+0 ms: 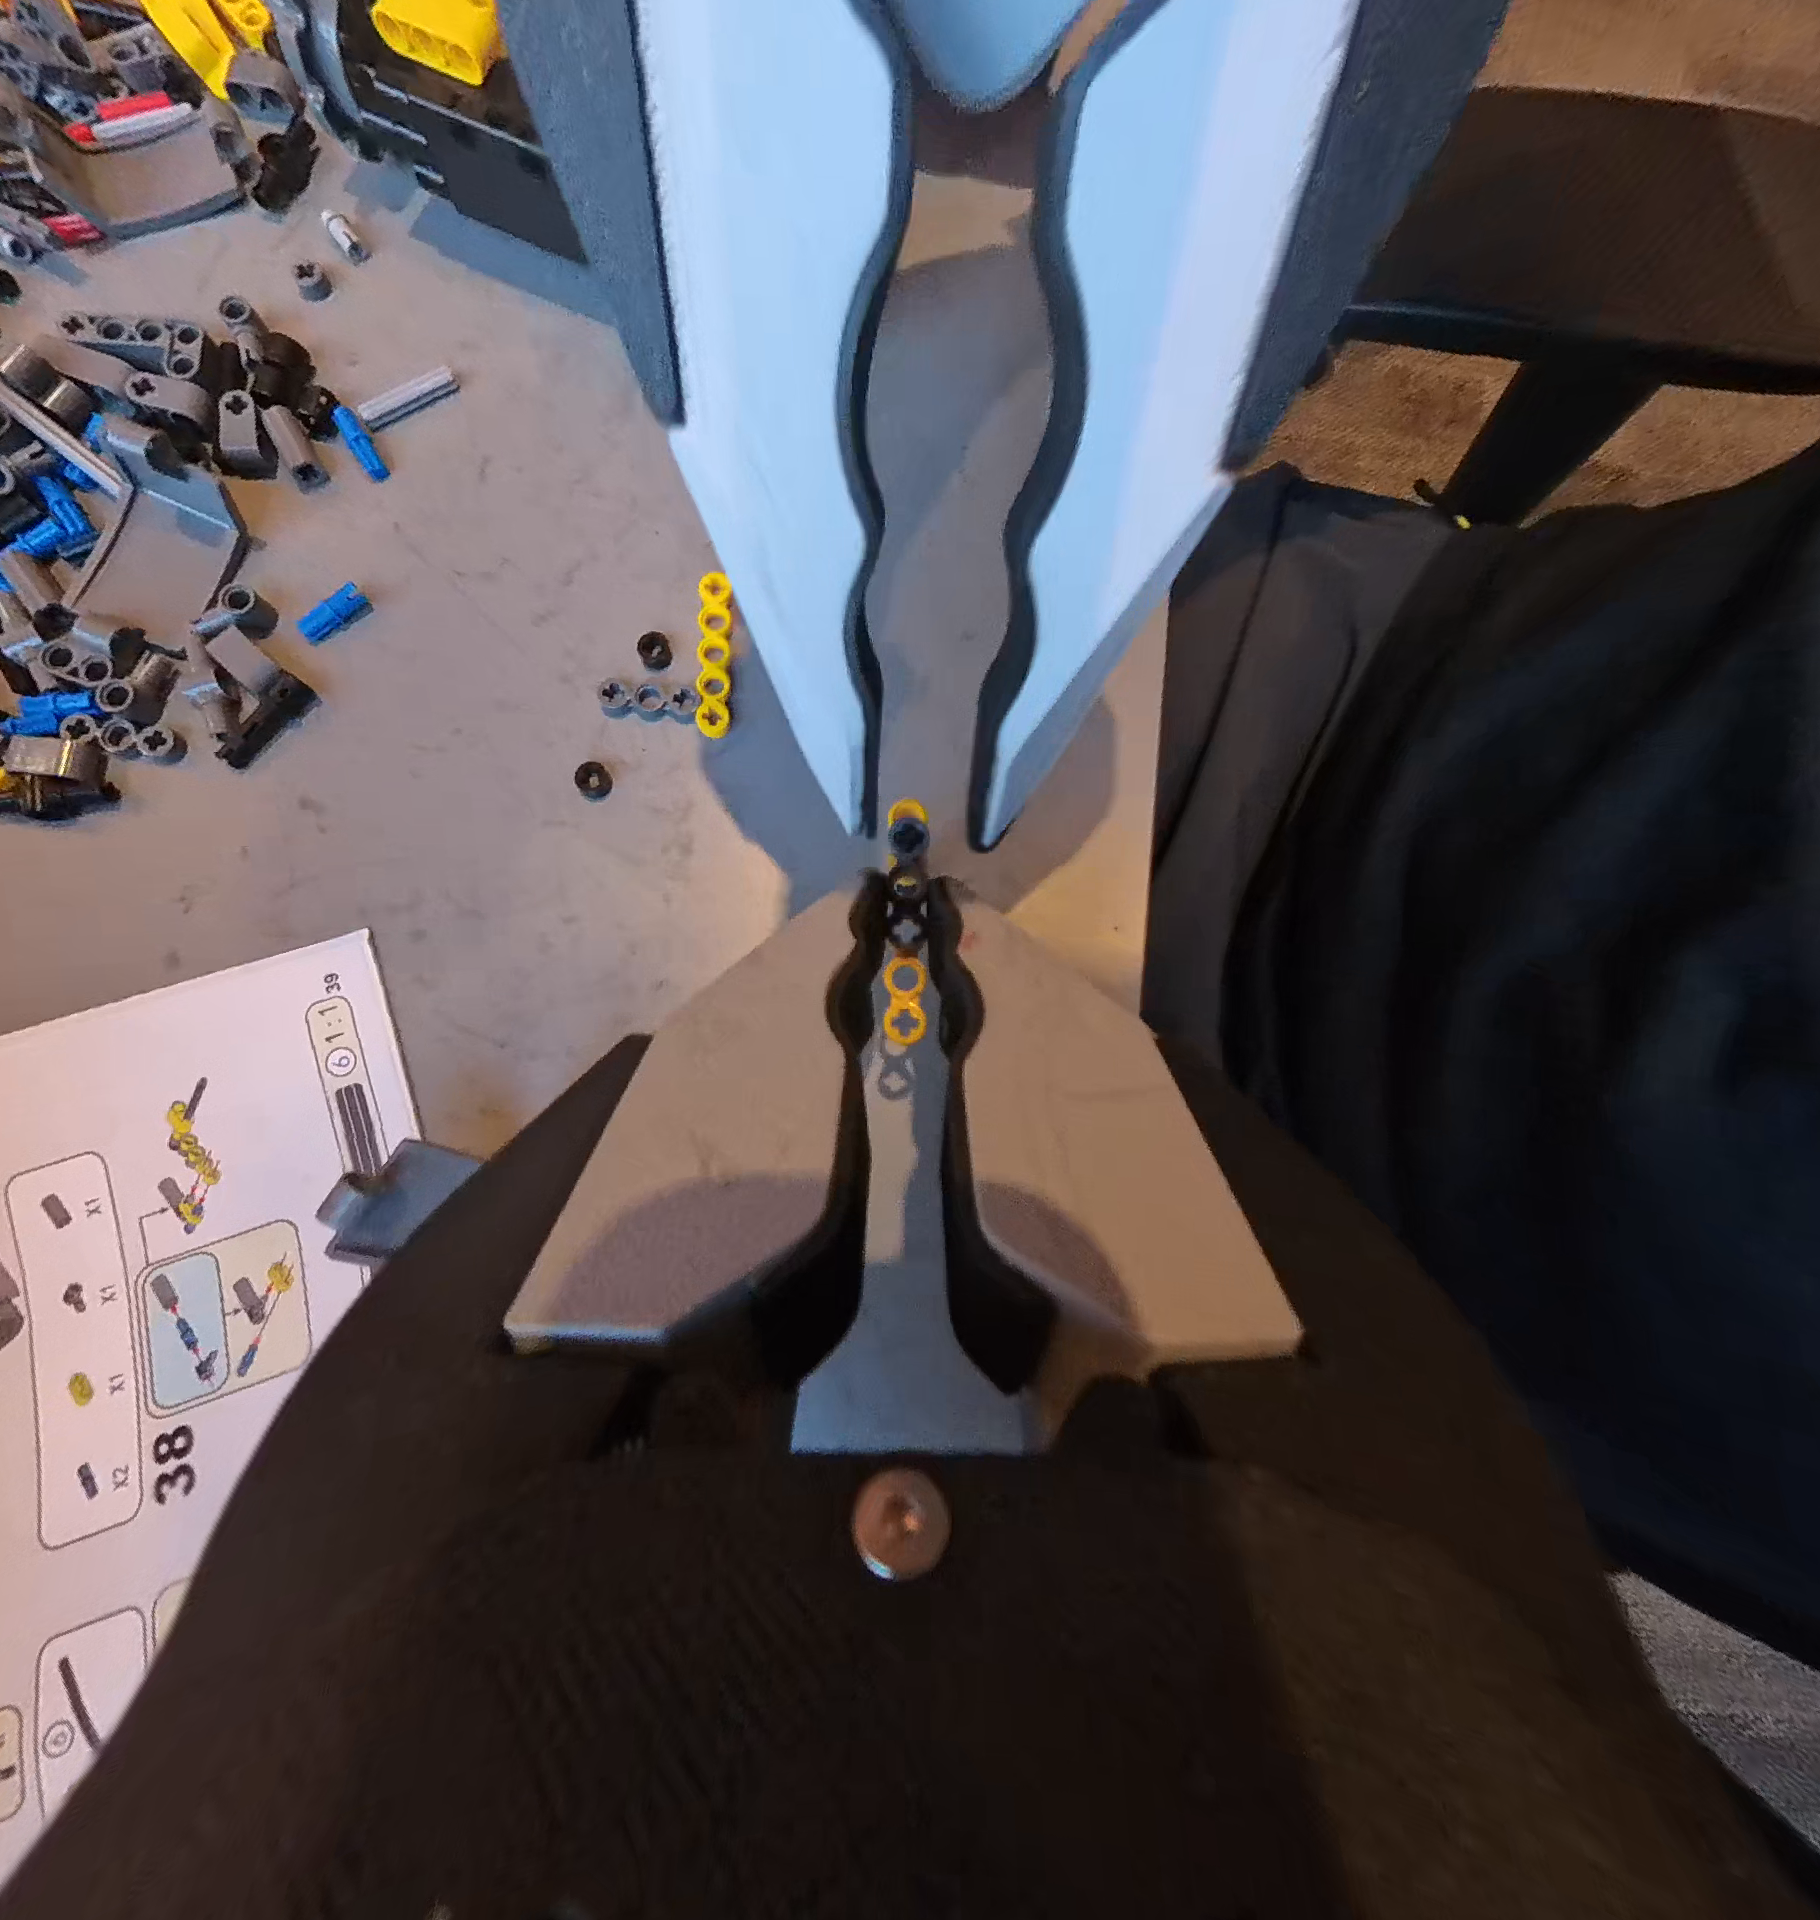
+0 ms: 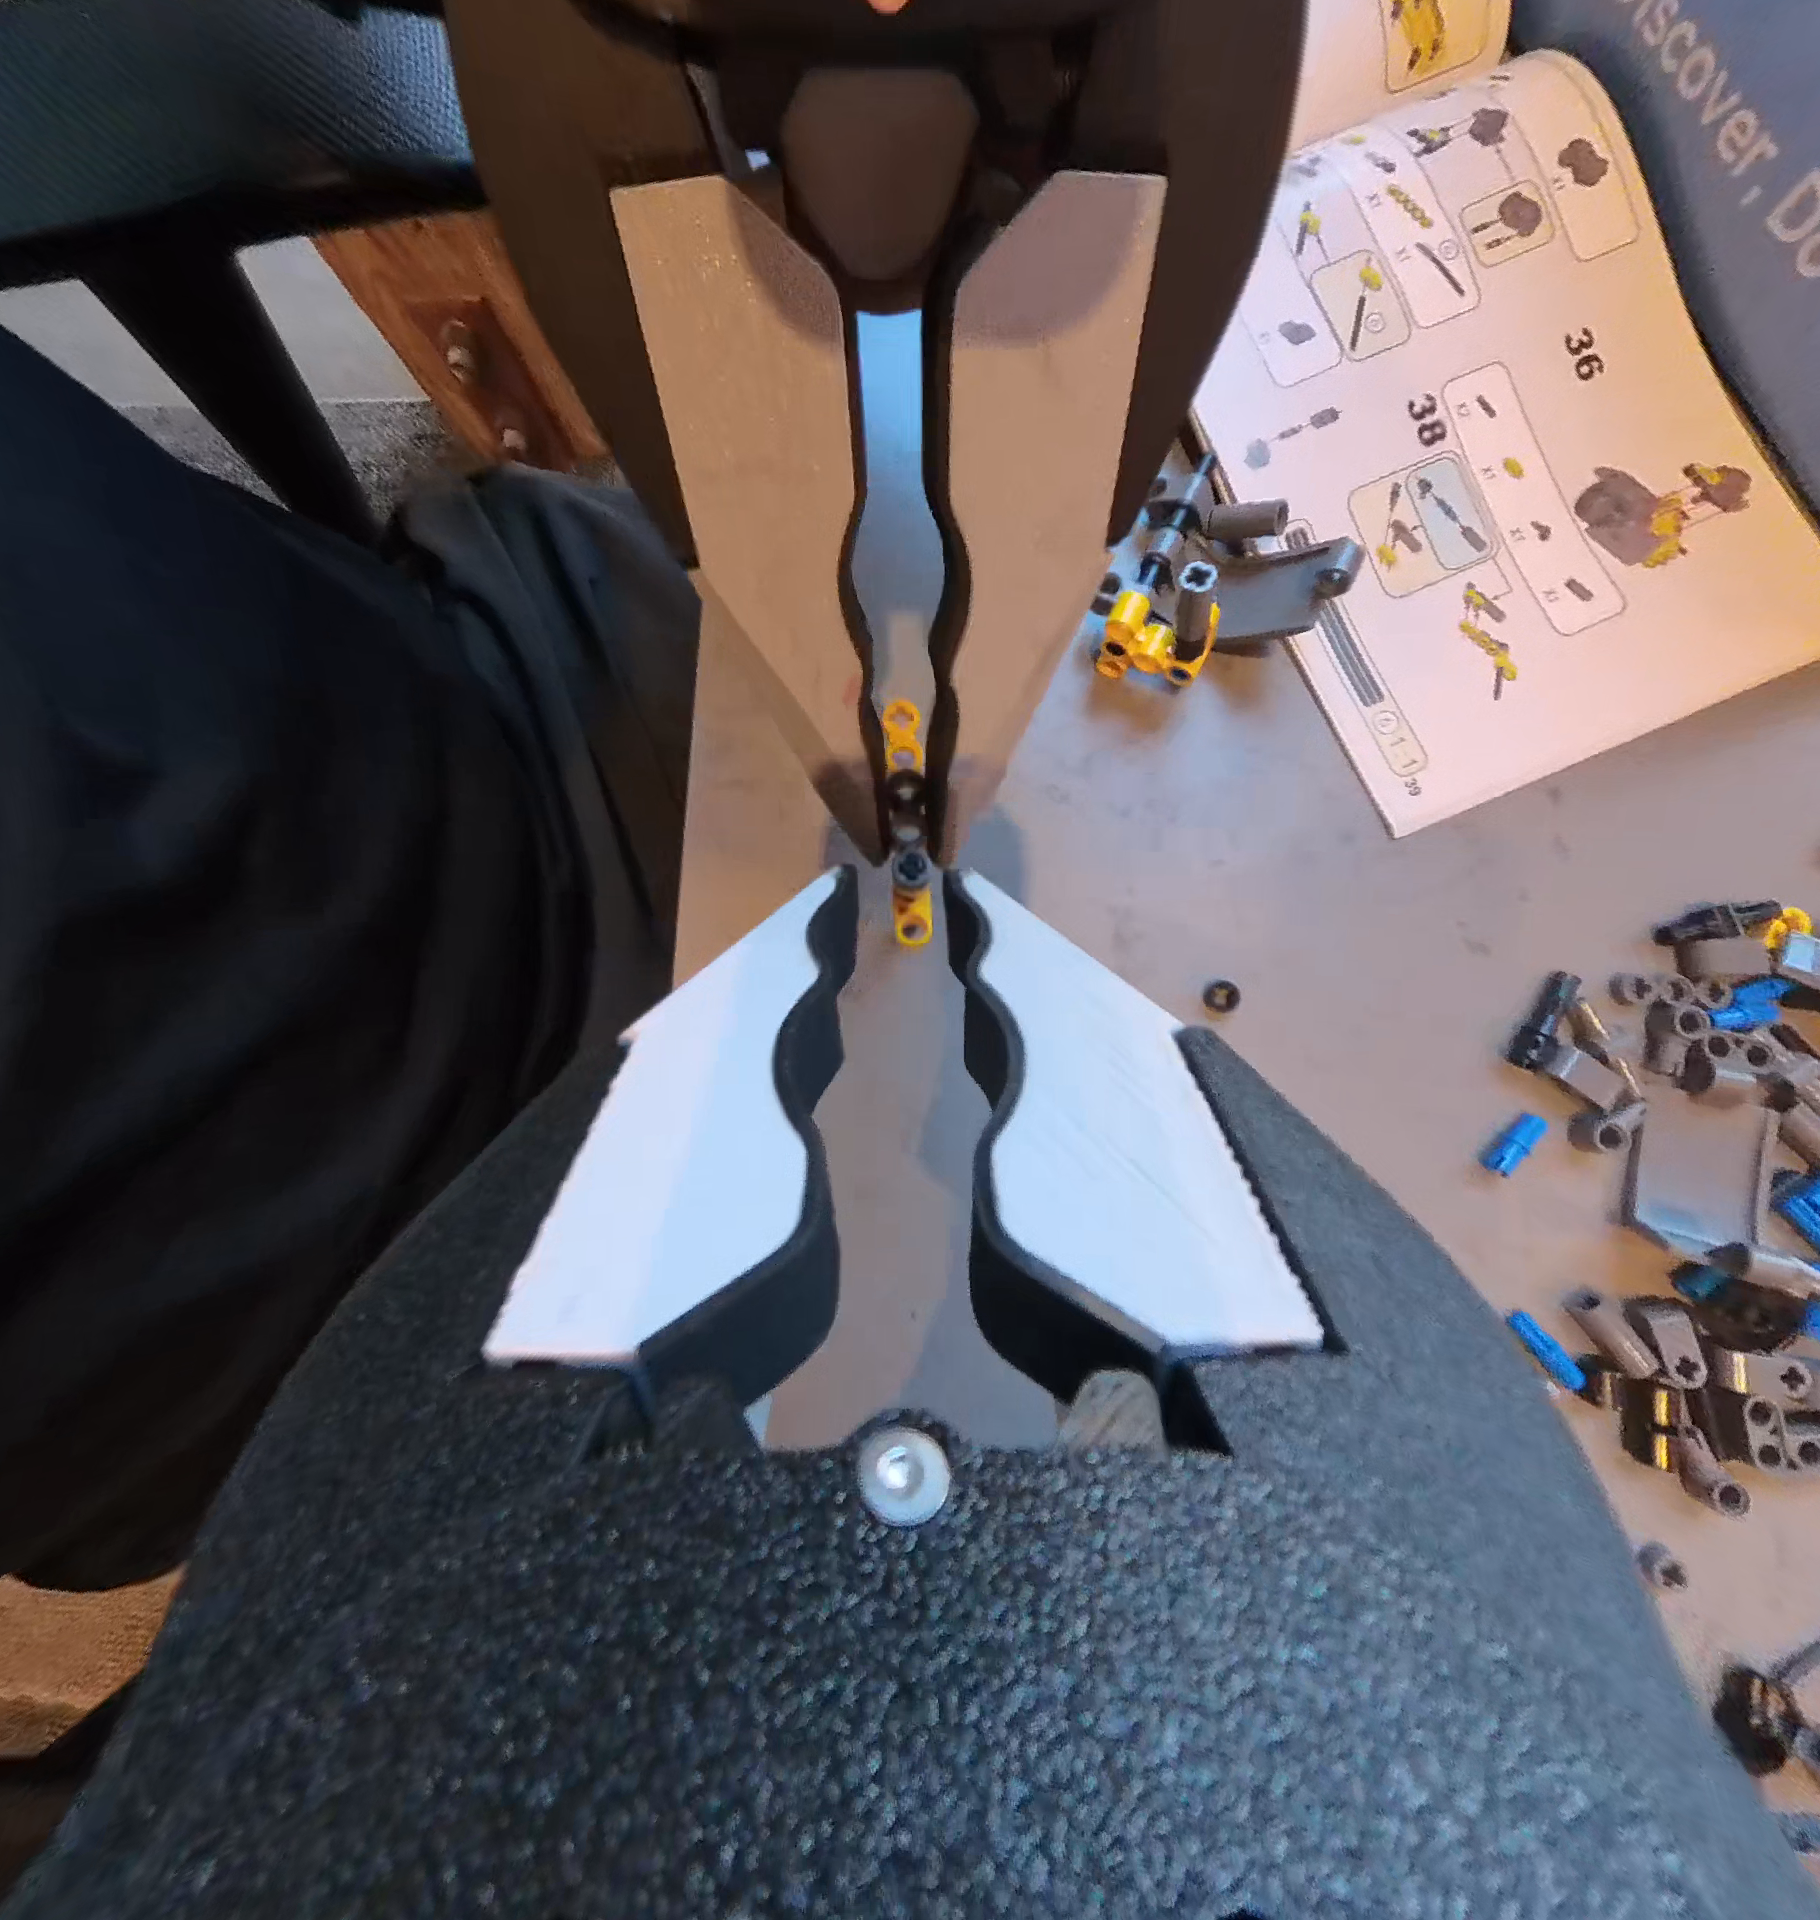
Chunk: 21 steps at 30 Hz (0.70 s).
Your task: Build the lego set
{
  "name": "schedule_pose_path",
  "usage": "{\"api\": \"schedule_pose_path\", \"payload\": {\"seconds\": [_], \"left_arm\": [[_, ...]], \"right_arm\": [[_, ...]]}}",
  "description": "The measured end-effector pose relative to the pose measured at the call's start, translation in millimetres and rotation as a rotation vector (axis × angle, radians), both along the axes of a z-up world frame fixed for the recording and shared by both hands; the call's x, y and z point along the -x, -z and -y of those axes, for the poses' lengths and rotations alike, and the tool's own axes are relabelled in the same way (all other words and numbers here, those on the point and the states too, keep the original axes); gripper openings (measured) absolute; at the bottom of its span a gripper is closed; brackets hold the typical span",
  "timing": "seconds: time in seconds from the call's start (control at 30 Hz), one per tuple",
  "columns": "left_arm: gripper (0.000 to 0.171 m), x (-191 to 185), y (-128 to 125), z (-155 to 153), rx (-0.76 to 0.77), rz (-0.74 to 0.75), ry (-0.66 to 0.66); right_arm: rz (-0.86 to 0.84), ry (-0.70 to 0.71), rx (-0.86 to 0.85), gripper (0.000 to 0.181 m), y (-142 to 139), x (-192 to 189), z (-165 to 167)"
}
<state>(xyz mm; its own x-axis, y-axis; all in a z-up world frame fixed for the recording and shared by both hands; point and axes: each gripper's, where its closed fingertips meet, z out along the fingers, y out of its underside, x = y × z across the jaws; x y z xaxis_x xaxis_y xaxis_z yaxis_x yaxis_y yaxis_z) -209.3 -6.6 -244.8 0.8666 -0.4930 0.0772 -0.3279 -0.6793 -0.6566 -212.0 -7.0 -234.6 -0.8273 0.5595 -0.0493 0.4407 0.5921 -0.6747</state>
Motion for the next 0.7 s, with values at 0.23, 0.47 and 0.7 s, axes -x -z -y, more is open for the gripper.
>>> {"api": "schedule_pose_path", "payload": {"seconds": [0.23, 0.47, 0.7], "left_arm": [[0.006, -3.0, 0.1, 0.2, -0.005, -0.038, 0.01], [0.006, -3.4, -1.9, -1.8, -0.045, 0.011, -0.019], [0.006, -3.4, -2.0, 0.1, -0.025, -0.078, -0.007]], "right_arm": [[-0.007, -0.016, -0.03, 0.007, 4.8, -0.9, 0.5], [0.006, -0.019, -0.037, 0.007, 4.7, -1.5, -0.8], [0.017, -0.018, -0.127, 0.007, 4.8, -3.0, -0.1]]}}
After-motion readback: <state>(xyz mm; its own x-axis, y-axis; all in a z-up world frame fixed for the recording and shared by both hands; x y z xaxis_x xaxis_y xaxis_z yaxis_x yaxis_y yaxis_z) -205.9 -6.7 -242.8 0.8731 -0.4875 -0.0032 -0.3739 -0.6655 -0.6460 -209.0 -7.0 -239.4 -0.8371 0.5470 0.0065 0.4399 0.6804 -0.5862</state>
